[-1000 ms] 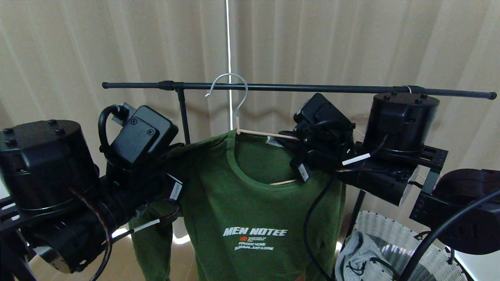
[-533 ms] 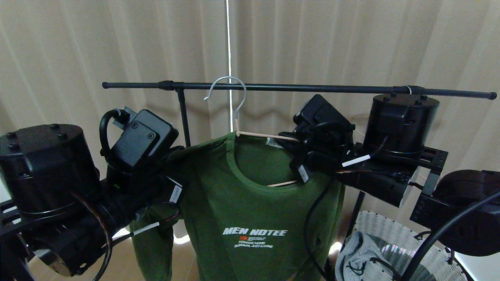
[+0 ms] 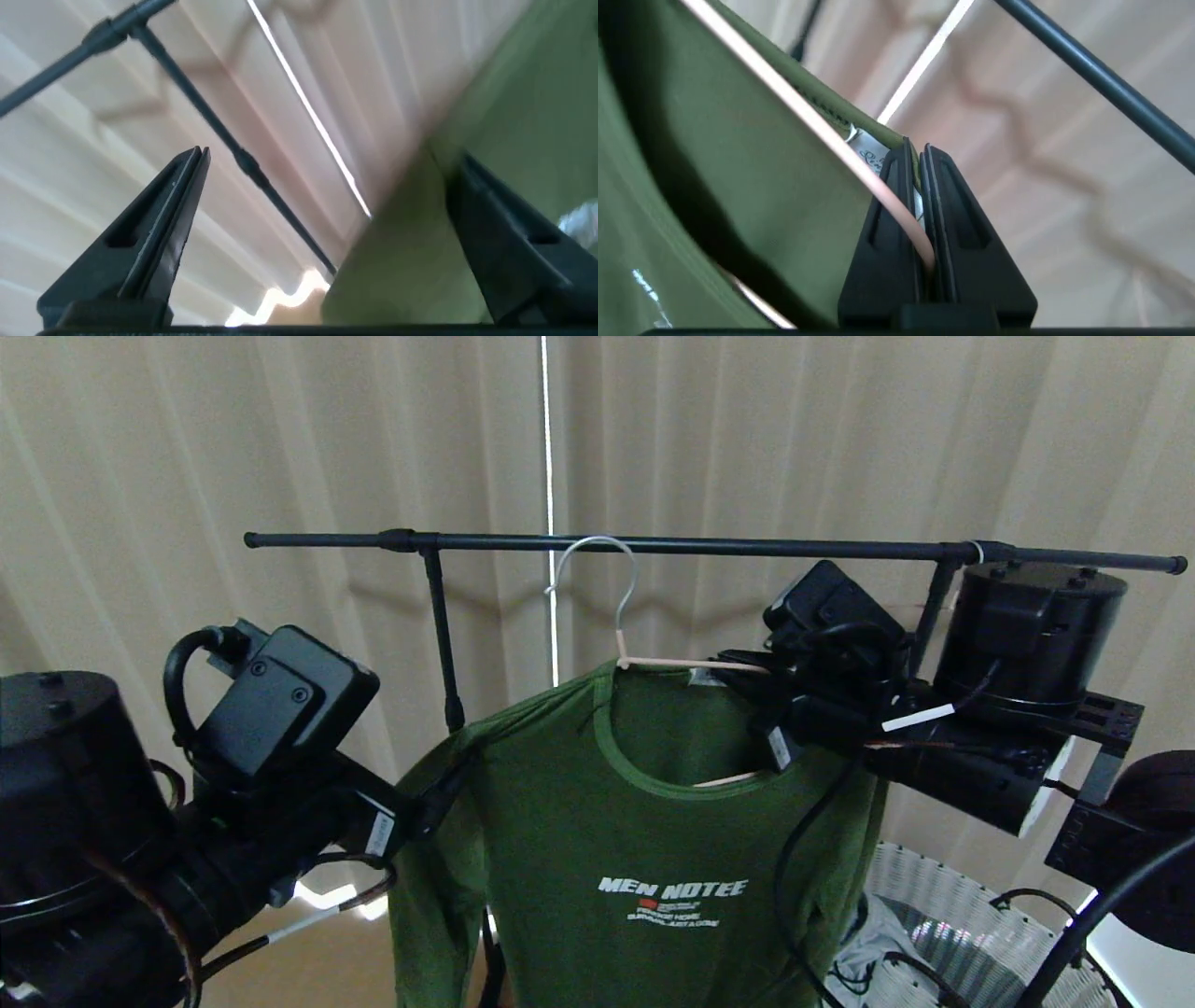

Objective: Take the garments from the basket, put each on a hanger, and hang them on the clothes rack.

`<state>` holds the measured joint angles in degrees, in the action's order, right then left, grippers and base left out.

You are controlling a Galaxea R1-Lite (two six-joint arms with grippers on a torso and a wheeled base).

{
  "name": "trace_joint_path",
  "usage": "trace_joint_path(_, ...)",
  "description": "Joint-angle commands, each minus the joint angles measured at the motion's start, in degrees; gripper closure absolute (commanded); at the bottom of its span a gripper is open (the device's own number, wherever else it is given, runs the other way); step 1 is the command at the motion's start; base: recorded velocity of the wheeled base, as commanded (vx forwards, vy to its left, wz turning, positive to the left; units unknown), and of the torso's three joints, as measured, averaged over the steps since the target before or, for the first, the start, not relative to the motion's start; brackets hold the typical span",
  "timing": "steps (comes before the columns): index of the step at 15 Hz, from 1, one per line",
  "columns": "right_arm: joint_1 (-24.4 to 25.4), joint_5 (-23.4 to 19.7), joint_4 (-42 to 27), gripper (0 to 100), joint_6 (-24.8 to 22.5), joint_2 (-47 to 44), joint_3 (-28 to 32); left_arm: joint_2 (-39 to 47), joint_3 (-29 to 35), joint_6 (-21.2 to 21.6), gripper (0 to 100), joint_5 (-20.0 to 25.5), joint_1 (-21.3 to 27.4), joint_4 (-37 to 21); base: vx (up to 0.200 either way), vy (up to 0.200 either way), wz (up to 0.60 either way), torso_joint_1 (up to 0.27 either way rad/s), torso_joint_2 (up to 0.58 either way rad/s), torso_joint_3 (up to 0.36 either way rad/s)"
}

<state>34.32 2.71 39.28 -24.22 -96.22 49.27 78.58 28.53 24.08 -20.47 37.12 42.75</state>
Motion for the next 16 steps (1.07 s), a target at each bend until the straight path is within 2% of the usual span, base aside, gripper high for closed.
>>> trace_joint_path(1,-2.9,-0.1,0.1,100,0.1,3.3,-1.6,-3.7,-2.5,-0.7,0,0.0,-0.3,0.0,0.0,0.0,0.0,0.0,0.0,0.0)
trace_joint_path(6,-4.4,-0.2,0.1,100,0.3,7.5,-3.2,-2.6,-6.8,-0.9,0,0.4,-3.9,0.0,0.0,0.0,0.0,0.0,0.0,0.0)
trace_joint_path(10,-4.3,-0.9,0.2,100,0.5,9.3,-3.7,-1.0,-6.8,-3.2,0,5.0,-4.6,0.0,0.0,0.0,0.0,0.0,0.0,0.0)
trace_joint_path(13,-4.3,-1.0,0.2,100,0.6,9.5,-3.8,-0.4,-6.3,-3.5,0,8.6,-4.4,0.0,0.0,0.0,0.0,0.0,0.0,0.0)
trace_joint_path(15,-4.1,-1.0,0.3,100,0.6,9.6,-3.7,0.0,-6.3,-3.6,0,8.8,-4.5,0.0,0.0,0.0,0.0,0.0,0.0,0.0)
trace_joint_path(16,-4.1,-1.0,0.3,100,0.6,9.6,-3.7,0.7,-6.2,-3.9,100,8.8,-4.6,0.1,0.0,0.0,0.0,0.0,0.0,0.0)
